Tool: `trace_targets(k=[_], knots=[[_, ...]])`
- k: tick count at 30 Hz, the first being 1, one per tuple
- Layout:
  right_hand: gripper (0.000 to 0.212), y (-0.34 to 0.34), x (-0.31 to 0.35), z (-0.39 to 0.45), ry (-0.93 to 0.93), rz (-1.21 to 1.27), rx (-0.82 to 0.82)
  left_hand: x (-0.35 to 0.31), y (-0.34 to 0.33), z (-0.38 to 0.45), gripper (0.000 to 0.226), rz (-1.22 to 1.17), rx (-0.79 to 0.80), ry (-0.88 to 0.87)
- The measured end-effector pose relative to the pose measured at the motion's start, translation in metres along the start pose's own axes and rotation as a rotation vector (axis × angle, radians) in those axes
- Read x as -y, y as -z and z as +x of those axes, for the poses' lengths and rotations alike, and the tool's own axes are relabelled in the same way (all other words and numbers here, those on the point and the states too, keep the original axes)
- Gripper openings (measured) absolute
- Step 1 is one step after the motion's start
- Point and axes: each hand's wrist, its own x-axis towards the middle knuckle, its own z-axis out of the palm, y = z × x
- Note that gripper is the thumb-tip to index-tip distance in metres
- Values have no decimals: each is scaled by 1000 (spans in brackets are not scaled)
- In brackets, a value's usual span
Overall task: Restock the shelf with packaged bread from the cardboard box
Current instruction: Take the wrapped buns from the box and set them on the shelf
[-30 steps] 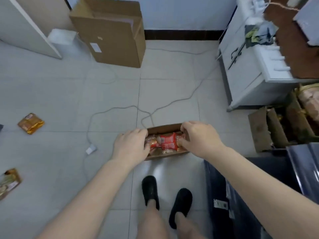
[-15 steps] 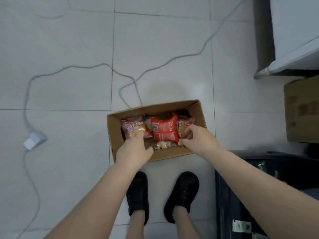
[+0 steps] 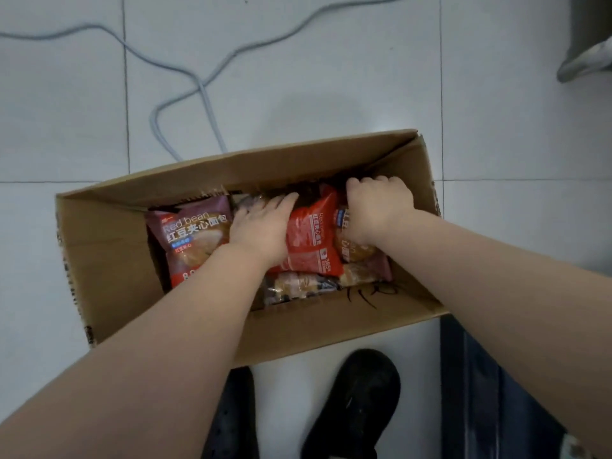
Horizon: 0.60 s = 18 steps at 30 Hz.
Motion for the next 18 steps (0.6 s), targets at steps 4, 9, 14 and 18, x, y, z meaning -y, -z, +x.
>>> trace_targets(k=[4,9,14,18], knots=[[57,-2,2,16,-14,-6,179,2,1,4,92,161,55,-98],[61,-4,7,15,-40,4,325,9,3,-4,79,141,79,-109],[54,0,2,-9,-96,150,227,17,12,-39,64,-39,59,-71],[67,19,-5,-43,-129,266,239,29,35,-85,66,-100,-93,-123]])
